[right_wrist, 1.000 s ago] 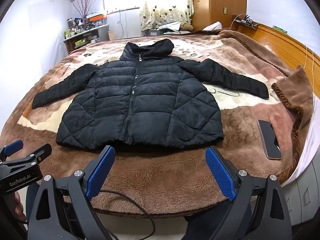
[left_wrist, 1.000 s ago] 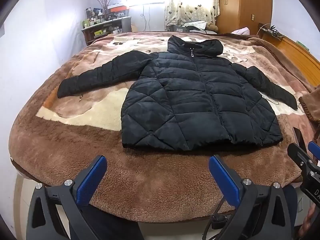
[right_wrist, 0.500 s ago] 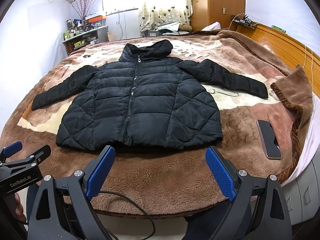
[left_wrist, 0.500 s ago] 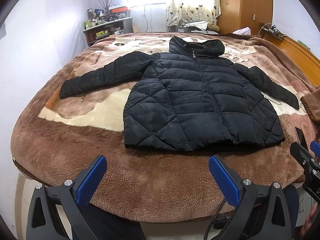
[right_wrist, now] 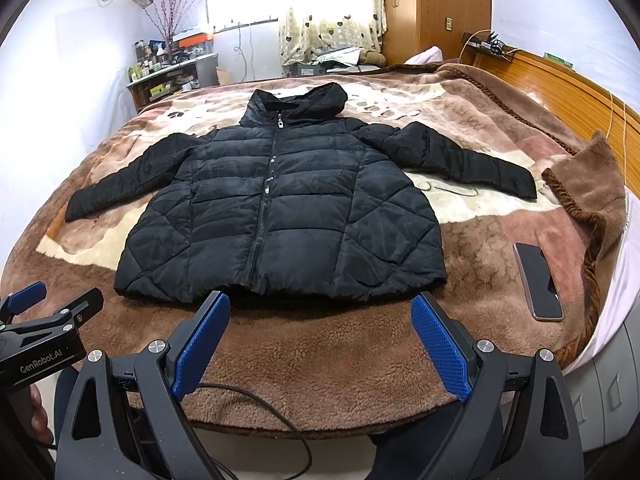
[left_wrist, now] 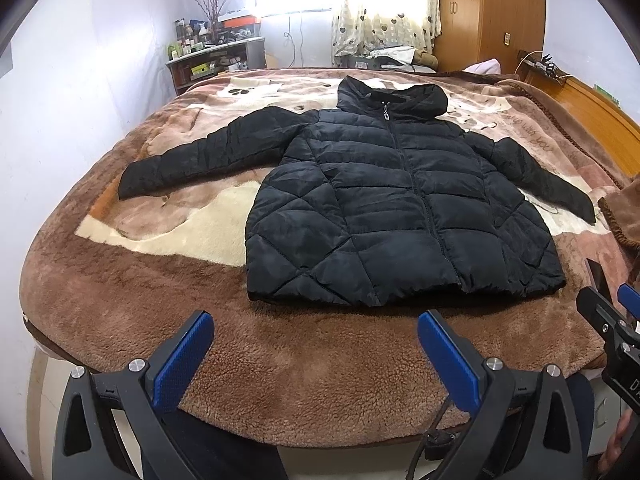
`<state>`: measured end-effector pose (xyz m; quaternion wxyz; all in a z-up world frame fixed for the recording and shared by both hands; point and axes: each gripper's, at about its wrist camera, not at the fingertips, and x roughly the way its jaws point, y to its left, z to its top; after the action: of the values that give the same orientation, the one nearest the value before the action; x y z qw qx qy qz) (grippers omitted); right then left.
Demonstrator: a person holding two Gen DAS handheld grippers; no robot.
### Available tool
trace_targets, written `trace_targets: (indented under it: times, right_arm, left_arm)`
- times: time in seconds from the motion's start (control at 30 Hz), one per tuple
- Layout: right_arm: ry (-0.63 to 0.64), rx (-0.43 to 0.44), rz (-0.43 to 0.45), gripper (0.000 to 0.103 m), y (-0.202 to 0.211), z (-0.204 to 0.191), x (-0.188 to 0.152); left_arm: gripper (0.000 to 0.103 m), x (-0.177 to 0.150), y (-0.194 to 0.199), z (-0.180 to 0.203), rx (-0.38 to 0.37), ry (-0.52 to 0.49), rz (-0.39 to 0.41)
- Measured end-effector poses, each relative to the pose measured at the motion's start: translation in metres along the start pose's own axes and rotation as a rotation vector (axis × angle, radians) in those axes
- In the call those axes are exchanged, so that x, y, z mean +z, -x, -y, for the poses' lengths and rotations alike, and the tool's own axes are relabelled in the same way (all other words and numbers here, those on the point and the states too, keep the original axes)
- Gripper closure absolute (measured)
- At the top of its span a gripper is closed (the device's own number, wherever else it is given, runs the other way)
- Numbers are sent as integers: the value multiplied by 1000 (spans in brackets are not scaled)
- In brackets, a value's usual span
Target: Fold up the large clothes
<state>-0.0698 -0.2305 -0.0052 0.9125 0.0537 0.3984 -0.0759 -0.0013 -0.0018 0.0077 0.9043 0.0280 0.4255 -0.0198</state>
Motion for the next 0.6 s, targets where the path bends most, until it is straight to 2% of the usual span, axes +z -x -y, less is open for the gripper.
trace_targets:
  times: [0.33, 0.6]
  right_arm:
    - [-37, 19, 128, 11, 21, 2, 13]
    - [-41, 19, 137, 11, 21, 4, 12]
  left_arm:
    - [0, 11, 20, -4, -25, 19, 103]
    - [0, 15, 30, 3, -15, -14, 144]
